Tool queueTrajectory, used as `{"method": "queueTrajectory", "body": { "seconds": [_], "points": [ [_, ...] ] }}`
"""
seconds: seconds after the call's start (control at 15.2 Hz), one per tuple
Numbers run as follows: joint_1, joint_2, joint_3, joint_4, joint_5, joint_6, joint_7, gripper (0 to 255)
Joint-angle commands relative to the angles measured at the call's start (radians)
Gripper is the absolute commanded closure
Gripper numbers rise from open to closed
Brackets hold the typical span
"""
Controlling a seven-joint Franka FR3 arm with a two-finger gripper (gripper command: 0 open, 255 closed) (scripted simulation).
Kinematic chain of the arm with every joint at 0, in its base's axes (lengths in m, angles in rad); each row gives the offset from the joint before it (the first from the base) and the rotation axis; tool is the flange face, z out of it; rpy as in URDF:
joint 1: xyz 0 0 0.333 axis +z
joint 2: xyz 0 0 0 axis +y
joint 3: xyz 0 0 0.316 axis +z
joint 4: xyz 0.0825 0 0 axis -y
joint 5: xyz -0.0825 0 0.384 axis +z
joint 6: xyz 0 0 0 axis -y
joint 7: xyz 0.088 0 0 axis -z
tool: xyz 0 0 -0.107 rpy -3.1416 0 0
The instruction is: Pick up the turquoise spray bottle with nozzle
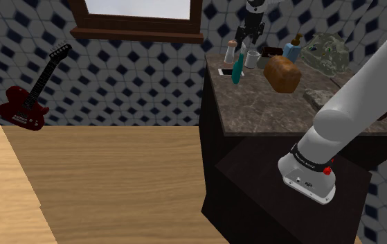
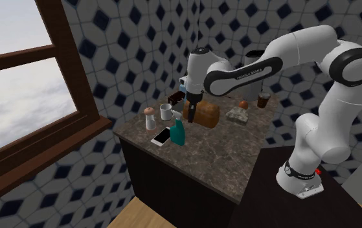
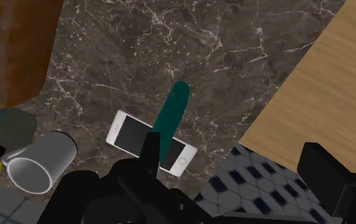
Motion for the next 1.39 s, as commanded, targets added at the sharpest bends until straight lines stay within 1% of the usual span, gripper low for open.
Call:
{"method": "queueTrajectory", "body": {
  "seconds": [0.0, 0.33, 0.79, 0.92, 0.99, 1.32],
  "points": [
    [-0.018, 0.08, -0.021, 0.073, 0.022, 0.007, -0.019, 0],
    [-0.064, 0.242, -0.052, 0.221, 0.078, 0.014, -0.051, 0],
    [-0.066, 0.273, -0.05, 0.165, 0.084, 0.1, -0.05, 0],
    [-0.067, 0.275, -0.05, 0.161, 0.085, 0.107, -0.05, 0],
    [-0.066, 0.276, -0.05, 0.16, 0.085, 0.108, -0.049, 255],
    [-0.067, 0.277, -0.05, 0.161, 0.085, 0.108, -0.05, 255]
  ]
}}
